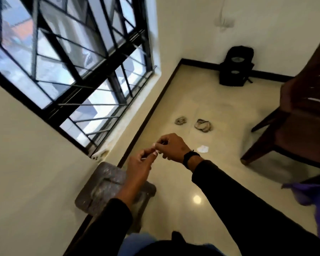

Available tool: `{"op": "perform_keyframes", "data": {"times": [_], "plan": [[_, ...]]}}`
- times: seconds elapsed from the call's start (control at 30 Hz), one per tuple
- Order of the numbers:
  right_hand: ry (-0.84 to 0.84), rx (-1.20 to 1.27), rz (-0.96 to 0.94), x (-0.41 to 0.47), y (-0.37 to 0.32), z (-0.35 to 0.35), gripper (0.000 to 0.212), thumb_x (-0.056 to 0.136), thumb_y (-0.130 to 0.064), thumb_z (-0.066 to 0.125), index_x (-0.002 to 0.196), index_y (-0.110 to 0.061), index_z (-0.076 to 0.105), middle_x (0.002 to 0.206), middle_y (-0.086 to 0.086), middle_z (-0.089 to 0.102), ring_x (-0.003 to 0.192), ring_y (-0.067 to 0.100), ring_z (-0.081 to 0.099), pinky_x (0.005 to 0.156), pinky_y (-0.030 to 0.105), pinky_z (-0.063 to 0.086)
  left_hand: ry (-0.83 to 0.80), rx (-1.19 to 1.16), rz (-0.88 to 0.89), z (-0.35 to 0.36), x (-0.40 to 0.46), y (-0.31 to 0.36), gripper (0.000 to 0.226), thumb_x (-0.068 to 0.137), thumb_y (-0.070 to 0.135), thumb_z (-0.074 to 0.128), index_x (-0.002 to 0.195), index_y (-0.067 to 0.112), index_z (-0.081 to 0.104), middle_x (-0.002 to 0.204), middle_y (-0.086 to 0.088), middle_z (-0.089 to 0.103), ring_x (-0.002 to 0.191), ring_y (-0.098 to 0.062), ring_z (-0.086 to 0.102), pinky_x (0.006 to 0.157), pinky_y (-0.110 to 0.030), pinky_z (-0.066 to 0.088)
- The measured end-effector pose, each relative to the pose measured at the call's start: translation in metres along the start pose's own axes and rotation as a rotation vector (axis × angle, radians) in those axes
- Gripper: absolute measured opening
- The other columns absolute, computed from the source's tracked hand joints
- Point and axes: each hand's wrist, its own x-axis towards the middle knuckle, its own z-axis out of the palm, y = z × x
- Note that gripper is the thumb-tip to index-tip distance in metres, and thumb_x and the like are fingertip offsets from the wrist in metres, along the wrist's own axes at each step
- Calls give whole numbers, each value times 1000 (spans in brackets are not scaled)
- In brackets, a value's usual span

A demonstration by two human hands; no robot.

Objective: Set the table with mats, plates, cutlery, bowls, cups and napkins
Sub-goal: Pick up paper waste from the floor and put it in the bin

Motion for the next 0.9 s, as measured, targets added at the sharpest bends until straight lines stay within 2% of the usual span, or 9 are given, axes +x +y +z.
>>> {"op": "perform_keyframes", "data": {"times": [0.07,0.17,0.33,0.47,0.6,0.7,0.8,0.9], "plan": [[42,35,21,11,13,-28,16,92,-25,65,80,-14,70,75,7,70,61,18,64,47,17,44,-48,52,25,23,20,14,8,96,27,68,101,28,73,93,14,71,87,-7,68,80,-44,61],[93,73,56,32,33,-57,17,91,-25,66,81,-12,71,76,8,71,62,18,65,52,22,47,-87,79,45,49,54,27,6,94,28,69,98,32,73,94,16,71,85,-2,67,77,-40,62],[89,51,88,82,57,-100,17,90,-28,67,83,-13,72,78,3,70,73,17,65,67,31,54,-119,36,4,91,113,42,9,94,28,69,99,32,75,94,13,73,92,-8,69,77,-35,60],[87,16,140,138,80,-143,15,90,-30,68,83,-17,70,71,-8,63,71,10,60,68,27,48,-173,-9,-38,130,179,52,9,93,27,70,99,30,76,96,9,74,95,-11,69,80,-37,60],[71,-14,259,180,109,-187,17,89,-34,70,87,-17,70,79,-5,66,75,11,61,67,23,45,-207,-21,-142,171,246,60,9,92,28,70,98,29,76,97,5,74,96,-17,70,79,-37,58],[52,-35,327,207,133,-218,18,89,-33,69,90,-15,72,88,-1,70,82,13,64,70,24,48,-281,3,-172,210,289,66,9,90,31,70,97,30,75,99,8,75,98,-14,69,83,-37,58],[130,34,383,239,154,-247,15,88,-29,70,90,-14,73,89,0,71,84,14,65,75,29,52,-375,76,-190,254,330,73,11,89,33,71,99,29,75,100,11,74,98,-10,68,88,-35,56],[204,83,429,261,172,-269,6,89,-21,68,93,-17,72,97,1,71,91,16,65,75,24,49,-447,132,-225,288,357,80,15,90,29,71,104,23,75,101,6,73,95,-11,67,83,-30,53]]}}
